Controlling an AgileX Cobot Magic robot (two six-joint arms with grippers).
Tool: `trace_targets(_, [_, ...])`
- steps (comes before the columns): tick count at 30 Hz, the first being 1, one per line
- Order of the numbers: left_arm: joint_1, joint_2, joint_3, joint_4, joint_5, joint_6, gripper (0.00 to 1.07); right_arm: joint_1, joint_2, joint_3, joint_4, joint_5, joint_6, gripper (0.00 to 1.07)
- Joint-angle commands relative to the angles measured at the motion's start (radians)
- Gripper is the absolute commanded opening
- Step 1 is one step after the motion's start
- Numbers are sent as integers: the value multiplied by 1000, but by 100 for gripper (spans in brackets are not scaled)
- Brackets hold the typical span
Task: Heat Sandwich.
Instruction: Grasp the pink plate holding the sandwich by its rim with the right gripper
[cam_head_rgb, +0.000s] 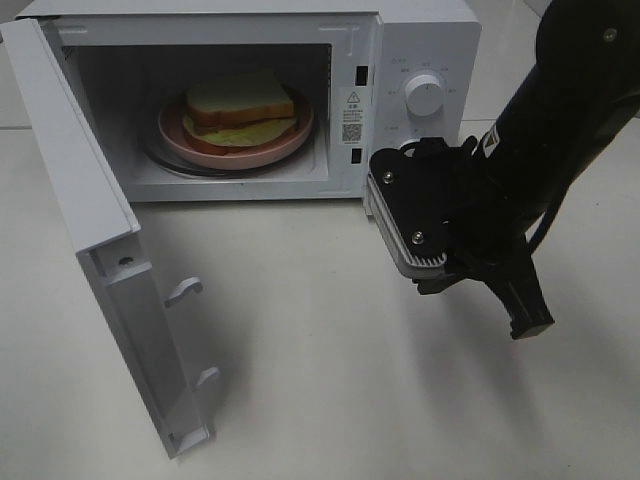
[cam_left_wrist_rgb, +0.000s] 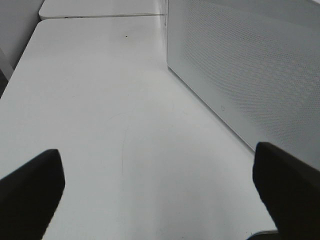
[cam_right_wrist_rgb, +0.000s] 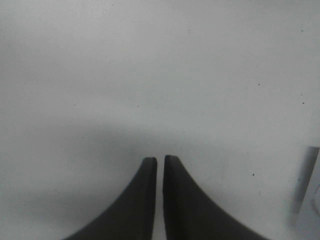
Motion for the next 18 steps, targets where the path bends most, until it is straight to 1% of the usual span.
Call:
trace_targets(1, [4, -19, 3, -2, -9, 0, 97, -2, -9, -8, -17, -7, 3, 18])
trace_targets(2, [4, -19, 3, -2, -9, 0, 97, -2, -9, -8, -17, -11, 11, 24])
trace_targets(3, [4, -19, 3, -2, -9, 0, 97, -2, -9, -8, -17, -11, 11, 24])
trace_targets(4, [4, -19, 3, -2, -9, 0, 97, -2, -9, -8, -17, -16, 21, 30])
trace_targets(5, [4, -19, 3, -2, -9, 0, 97, -2, -9, -8, -18, -32, 46, 44])
trace_targets(6, [4, -19, 3, -2, -9, 0, 97, -2, -9, -8, -19, -34, 57, 51])
trace_targets(7, [4, -19, 3, -2, -9, 0, 97, -2, -9, -8, -19, -34, 57, 51])
trace_targets(9, [4, -19, 3, -2, -9, 0, 97, -1, -9, -8, -31, -38, 80, 65])
trace_targets(10, [4, -19, 3, -2, -9, 0, 97, -1, -9, -8, -34, -37, 121, 81])
trace_targets(11, [4, -19, 3, -2, -9, 0, 97, -1, -9, -8, -34, -37, 141, 88])
trace_targets(12, [4, -19, 3, -2, -9, 0, 97, -1, -9, -8, -34, -37, 141, 88])
trace_targets(13, [4, -19, 3, -2, -9, 0, 97, -1, -9, -8, -34, -37, 168, 93])
trace_targets(14, [4, -19, 3, -2, -9, 0, 97, -1, -9, -8, -37, -37, 194, 96])
trace_targets(15, [4, -19, 3, -2, -9, 0, 97, -1, -9, -8, -69, -37, 221, 99])
trace_targets(17, [4, -19, 3, -2, -9, 0, 97, 1, -9, -8, -113, -37, 236, 99])
trace_targets(18, [4, -19, 3, -2, -9, 0, 97, 1, -9, -8, -113, -37, 236, 99])
